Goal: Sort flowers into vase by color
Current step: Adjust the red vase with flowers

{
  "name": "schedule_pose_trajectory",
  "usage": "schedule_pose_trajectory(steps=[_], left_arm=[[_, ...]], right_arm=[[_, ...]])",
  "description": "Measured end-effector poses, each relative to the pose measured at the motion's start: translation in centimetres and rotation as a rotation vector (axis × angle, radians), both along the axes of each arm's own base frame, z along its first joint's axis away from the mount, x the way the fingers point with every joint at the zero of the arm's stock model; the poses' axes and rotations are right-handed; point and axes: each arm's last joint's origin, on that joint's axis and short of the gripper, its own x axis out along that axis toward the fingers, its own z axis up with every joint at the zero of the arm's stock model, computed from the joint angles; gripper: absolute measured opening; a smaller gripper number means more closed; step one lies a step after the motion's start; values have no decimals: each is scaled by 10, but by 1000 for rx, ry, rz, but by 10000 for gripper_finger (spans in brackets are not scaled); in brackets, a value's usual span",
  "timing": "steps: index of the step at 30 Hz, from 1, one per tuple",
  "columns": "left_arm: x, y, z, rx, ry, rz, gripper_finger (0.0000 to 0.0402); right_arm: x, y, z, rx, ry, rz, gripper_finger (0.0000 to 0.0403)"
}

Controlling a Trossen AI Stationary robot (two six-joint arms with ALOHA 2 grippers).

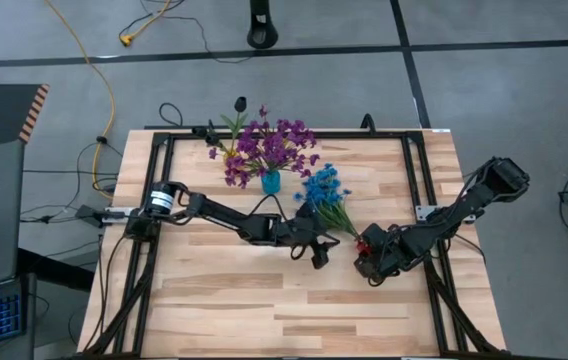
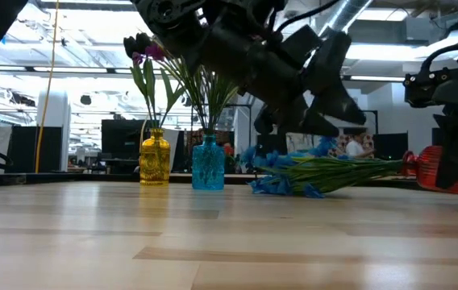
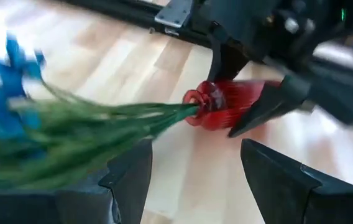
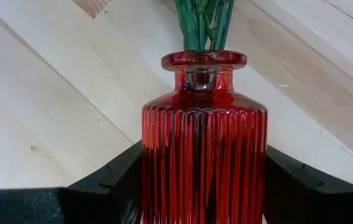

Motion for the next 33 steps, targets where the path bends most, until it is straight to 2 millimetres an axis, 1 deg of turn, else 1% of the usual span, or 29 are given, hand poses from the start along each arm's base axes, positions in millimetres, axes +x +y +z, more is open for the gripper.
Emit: schedule_pose_trajectory(steps=[2, 6, 9, 14, 17, 20, 24, 27, 30, 33], left_arm=[[0, -2, 0, -121, -15, 33, 233], [-1, -12, -1, -431, -31, 92, 233], [-2, -17, -1, -555, -20, 84, 233], [-2, -18, -1, -566, -13, 69, 233], [-2, -17, -1, -566, -14, 70, 233], [-2, -18, -1, -553, -13, 64, 233], [-2, -18, -1, -551, -11, 58, 233], [-2, -19, -1, -571, 3, 21, 233], [-2, -21, -1, -628, 16, 4, 233], [-3, -25, -1, -695, 14, 43, 233]], right_arm=[[0, 0, 0, 1, 0, 0, 267], [0, 0, 0, 20, 12, 3, 266], [-1, 2, -1, 75, 48, 15, 266], [-4, 5, -2, 206, 142, 44, 266], [-4, 6, -1, 230, 159, 50, 266], [0, 7, 3, 186, 124, 82, 266], [7, 8, 11, 78, 43, 110, 266], [10, 9, 16, 15, -4, 127, 266], [11, 11, 18, -23, -33, 131, 266], [9, 13, 18, -27, -36, 141, 266]])
